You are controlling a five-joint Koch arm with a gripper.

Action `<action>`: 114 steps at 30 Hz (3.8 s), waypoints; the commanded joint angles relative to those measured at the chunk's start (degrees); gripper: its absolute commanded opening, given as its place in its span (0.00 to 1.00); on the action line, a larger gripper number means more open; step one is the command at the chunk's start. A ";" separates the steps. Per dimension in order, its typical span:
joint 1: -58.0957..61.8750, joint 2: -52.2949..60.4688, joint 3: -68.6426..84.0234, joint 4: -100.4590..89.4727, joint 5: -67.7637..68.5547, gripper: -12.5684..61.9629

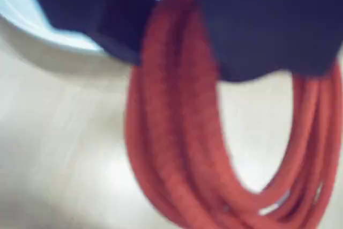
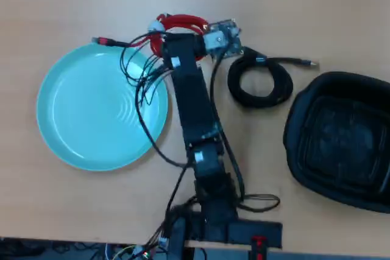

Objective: Put a black charging cable in a black bowl and put a red charging cable in a green bowl

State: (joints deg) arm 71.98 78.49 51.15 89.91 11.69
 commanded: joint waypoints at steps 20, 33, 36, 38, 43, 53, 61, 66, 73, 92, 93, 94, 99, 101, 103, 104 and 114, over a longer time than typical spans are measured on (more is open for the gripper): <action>28.48 32.52 4.22 8.09 -1.67 0.09; 45.35 35.60 11.51 3.87 -1.58 0.09; 45.09 35.68 11.78 3.34 -0.88 0.09; 44.65 35.77 10.90 2.29 0.53 0.09; 41.75 35.60 9.76 -4.13 8.00 0.09; 42.36 36.04 10.37 -11.07 0.00 0.09; 51.68 35.77 10.37 -15.47 -7.91 0.09; 60.29 35.60 10.20 -18.37 -9.67 0.09; 69.96 28.39 10.02 -18.63 -9.40 0.09; 82.71 2.81 8.61 -19.78 -9.49 0.09; 83.85 1.67 8.44 -18.46 -9.58 0.09; 84.64 0.44 8.35 -17.31 -9.58 0.09; 84.99 -1.23 7.91 -15.29 -10.46 0.11; 84.90 -1.23 8.09 -14.59 -11.78 0.17; 84.90 -1.41 8.09 -13.62 -12.22 0.26; 84.90 -1.41 8.09 -13.36 -12.22 0.30; 83.94 -1.32 8.61 -12.66 -12.13 0.57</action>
State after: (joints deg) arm 156.45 76.03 65.65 76.82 0.53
